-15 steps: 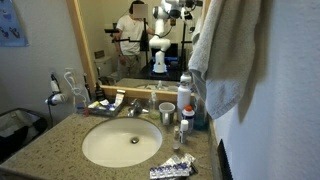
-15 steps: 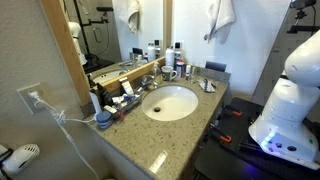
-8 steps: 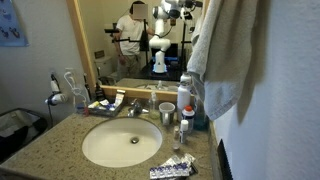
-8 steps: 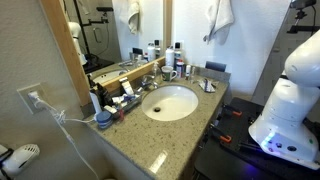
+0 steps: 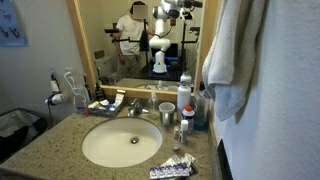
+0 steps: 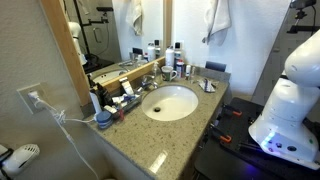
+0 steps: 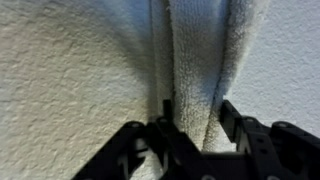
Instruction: Unhang the towel, wipe the base top and hang it back
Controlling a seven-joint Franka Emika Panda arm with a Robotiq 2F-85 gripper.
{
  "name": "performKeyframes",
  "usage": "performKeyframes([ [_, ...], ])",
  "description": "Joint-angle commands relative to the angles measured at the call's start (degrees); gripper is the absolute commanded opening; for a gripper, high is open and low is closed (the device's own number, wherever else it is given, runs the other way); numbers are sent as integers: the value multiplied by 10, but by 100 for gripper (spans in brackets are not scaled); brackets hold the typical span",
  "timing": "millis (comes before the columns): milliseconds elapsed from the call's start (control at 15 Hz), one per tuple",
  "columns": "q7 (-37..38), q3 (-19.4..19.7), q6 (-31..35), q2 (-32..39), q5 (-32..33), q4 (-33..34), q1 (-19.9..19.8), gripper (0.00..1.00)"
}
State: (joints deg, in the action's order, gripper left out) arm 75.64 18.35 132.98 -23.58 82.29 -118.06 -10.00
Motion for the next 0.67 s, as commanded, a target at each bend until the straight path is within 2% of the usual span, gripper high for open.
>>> performKeyframes([
  [0,-1,-9,12,2,-11,4,-9,84],
  [133,-2,-10,12,0,-14,3,-9,99],
  [600,-5,-42,-27,-31,-29,-18,-7,100],
])
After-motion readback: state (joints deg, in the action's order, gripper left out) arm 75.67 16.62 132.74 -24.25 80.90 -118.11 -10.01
